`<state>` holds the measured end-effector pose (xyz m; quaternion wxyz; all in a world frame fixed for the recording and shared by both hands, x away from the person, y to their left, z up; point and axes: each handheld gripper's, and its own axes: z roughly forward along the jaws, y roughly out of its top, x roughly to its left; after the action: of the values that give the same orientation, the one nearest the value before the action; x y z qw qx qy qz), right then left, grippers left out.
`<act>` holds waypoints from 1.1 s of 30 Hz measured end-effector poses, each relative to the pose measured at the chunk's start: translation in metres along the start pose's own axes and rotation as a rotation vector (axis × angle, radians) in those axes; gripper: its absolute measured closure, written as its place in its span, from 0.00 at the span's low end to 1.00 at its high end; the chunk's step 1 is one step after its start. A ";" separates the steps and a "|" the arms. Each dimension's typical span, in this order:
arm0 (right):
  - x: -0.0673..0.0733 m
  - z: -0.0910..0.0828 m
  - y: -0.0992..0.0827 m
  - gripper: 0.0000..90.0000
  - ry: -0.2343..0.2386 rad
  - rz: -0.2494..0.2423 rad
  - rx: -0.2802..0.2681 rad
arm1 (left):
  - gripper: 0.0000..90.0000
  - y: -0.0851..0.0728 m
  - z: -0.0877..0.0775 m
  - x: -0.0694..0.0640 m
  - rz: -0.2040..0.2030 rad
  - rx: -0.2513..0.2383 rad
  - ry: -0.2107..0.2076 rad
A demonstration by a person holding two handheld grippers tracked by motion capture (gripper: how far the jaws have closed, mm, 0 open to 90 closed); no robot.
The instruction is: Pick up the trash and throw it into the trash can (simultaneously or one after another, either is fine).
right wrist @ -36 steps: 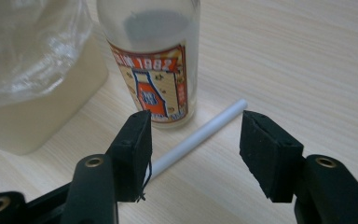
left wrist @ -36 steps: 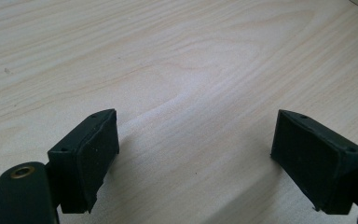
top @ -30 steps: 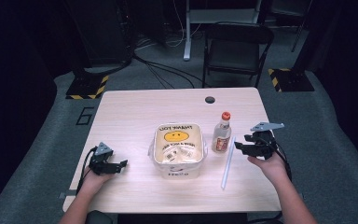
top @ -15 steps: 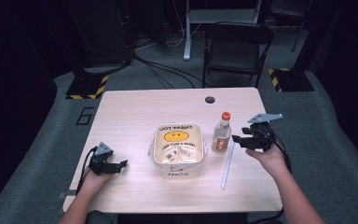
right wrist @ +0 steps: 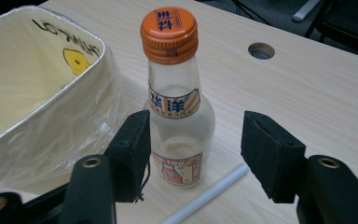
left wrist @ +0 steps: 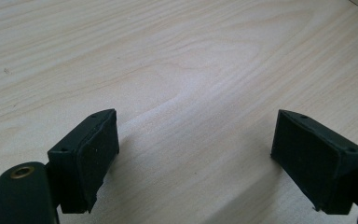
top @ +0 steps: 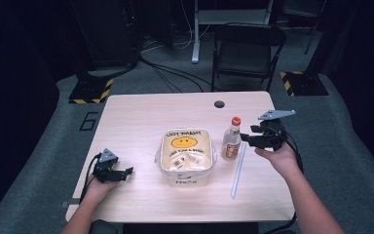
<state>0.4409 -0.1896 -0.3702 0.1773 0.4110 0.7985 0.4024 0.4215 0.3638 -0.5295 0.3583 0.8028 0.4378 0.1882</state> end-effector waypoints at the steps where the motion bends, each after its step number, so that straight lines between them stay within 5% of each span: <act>1: 0.000 0.000 0.002 0.46 0.000 0.002 -0.003 | 0.16 0.000 0.000 0.000 0.001 0.000 0.000; 33: 0.009 0.010 0.031 0.52 0.033 -0.010 -0.054 | 0.16 0.000 0.000 0.000 0.001 0.000 -0.005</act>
<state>0.4575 -0.1669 -0.3519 0.1769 0.3954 0.7923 0.4297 0.4218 0.3635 -0.5296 0.3595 0.8034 0.4365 0.1866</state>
